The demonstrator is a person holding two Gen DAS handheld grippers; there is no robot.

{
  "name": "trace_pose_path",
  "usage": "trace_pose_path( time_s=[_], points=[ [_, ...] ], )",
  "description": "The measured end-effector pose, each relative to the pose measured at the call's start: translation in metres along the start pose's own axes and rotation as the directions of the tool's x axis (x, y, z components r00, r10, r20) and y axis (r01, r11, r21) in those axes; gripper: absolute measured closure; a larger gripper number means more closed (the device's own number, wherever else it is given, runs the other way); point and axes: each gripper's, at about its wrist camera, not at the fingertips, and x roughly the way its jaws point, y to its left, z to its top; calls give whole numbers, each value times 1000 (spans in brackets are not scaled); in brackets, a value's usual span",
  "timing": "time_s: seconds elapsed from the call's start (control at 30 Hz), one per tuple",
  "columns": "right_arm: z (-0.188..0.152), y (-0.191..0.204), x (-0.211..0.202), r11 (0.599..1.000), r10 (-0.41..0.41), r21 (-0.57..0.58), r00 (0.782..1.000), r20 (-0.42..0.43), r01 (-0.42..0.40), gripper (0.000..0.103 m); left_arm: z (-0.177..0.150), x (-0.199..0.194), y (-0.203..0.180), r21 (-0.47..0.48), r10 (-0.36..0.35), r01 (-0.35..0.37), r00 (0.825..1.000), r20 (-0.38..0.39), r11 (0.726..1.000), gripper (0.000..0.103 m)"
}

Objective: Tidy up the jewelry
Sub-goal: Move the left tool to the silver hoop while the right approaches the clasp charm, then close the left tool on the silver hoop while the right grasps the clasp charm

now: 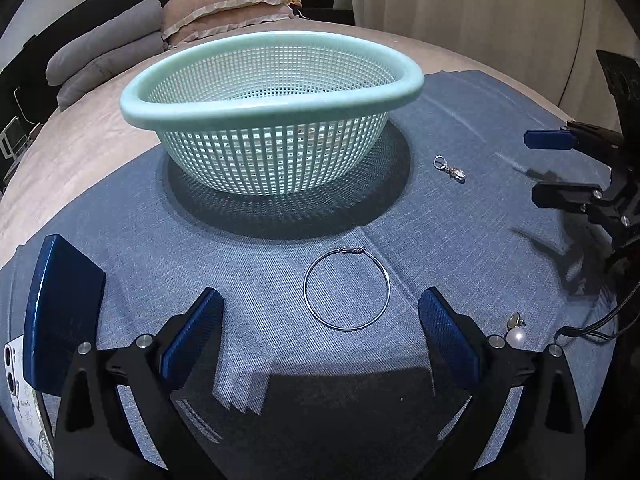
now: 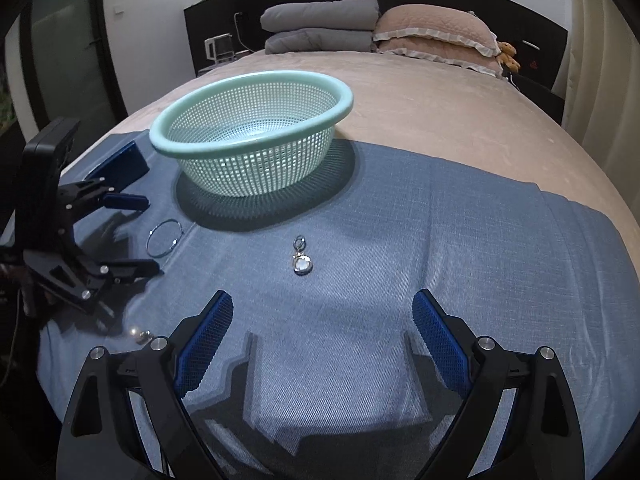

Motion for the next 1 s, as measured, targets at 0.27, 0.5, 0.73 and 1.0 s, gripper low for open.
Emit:
trace_pose_path(
  time_s=[0.27, 0.5, 0.73, 1.0],
  points=[
    [-7, 18, 5, 999, -21, -38, 999, 44, 22, 17, -5, 0, -8, 35, 11, -12, 1000, 29, 999, 14],
    [3, 17, 25, 999, -40, -15, 999, 5, 40, 18, -5, -1, -9, 43, -9, 7, 999, 38, 999, 22],
    [9, 22, 46, 999, -37, -38, 997, -61, 34, 35, -7, 0, -7, 44, -46, 43, 997, 55, 998, 30],
    [6, 26, 48, 999, 20, -47, 998, -62, -23, 62, -10, 3, -5, 50, -86, 83, 994, 69, 995, 39]
  ],
)
